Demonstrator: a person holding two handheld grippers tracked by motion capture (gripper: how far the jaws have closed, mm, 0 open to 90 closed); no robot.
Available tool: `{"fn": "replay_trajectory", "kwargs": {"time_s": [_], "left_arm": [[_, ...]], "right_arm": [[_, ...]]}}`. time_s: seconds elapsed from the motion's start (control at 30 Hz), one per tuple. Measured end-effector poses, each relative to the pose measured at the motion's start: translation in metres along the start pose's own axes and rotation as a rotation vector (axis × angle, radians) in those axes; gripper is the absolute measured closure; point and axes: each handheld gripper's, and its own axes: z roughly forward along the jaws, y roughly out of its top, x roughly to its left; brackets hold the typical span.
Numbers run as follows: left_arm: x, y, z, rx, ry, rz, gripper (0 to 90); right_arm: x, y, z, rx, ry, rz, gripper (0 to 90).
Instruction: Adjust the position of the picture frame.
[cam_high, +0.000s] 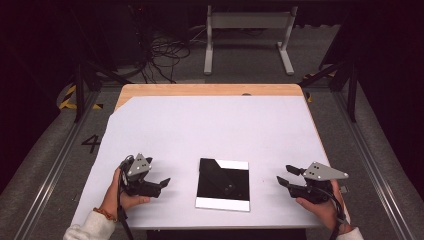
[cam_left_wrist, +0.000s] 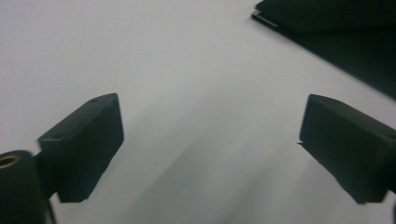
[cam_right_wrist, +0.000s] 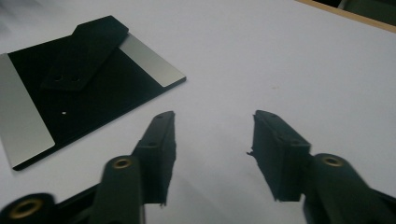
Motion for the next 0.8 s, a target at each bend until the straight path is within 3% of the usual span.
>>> {"fn": "replay_trajectory", "kwargs": {"time_s": [0.03, 0.07, 0.13, 0.17, 0.27, 0.43, 0.53, 0.57, 0.63, 0.8], "left_arm": [[0.0, 0.0, 0.0, 0.0, 0.0, 0.0, 10.6], [-0.006, 0.0, 0.001, 0.014, -0.012, 0.03, 15.7], [-0.01, -0.001, 0.005, 0.021, -0.09, 0.037, 17.5], [-0.011, -0.001, 0.007, 0.045, -0.112, 0.045, 17.6], [-0.015, -0.002, 0.01, 0.048, -0.171, 0.056, 24.0], [-0.022, 0.001, 0.012, 0.023, -0.205, 0.09, 29.2], [-0.026, 0.003, 0.012, 0.022, -0.228, 0.097, 33.6], [-0.027, 0.003, 0.012, 0.035, -0.221, 0.102, 38.3], [-0.03, 0.004, 0.011, 0.024, -0.246, 0.131, 49.3], [-0.035, 0.006, 0.014, 0.038, -0.282, 0.149, 80.9]], "right_arm": [[0.0, 0.0, 0.0, 0.0, 0.0, 0.0, 54.0], [0.002, 0.0, 0.0, 0.004, 0.03, -0.015, 61.3], [0.005, 0.001, 0.001, 0.029, 0.04, -0.026, 68.9], [0.007, 0.001, 0.003, 0.036, 0.051, -0.037, 71.8], [0.012, 0.002, 0.008, 0.059, 0.069, -0.054, 81.9], [0.014, 0.002, 0.017, 0.078, 0.083, -0.054, 90.0], [0.014, 0.001, 0.02, 0.082, 0.089, -0.052, 90.0], [0.015, 0.001, 0.02, 0.082, 0.088, -0.053, 90.0], [0.016, 0.001, 0.02, 0.083, 0.089, -0.056, 90.0], [0.015, 0.004, 0.026, 0.084, 0.093, -0.044, 90.0]]}}
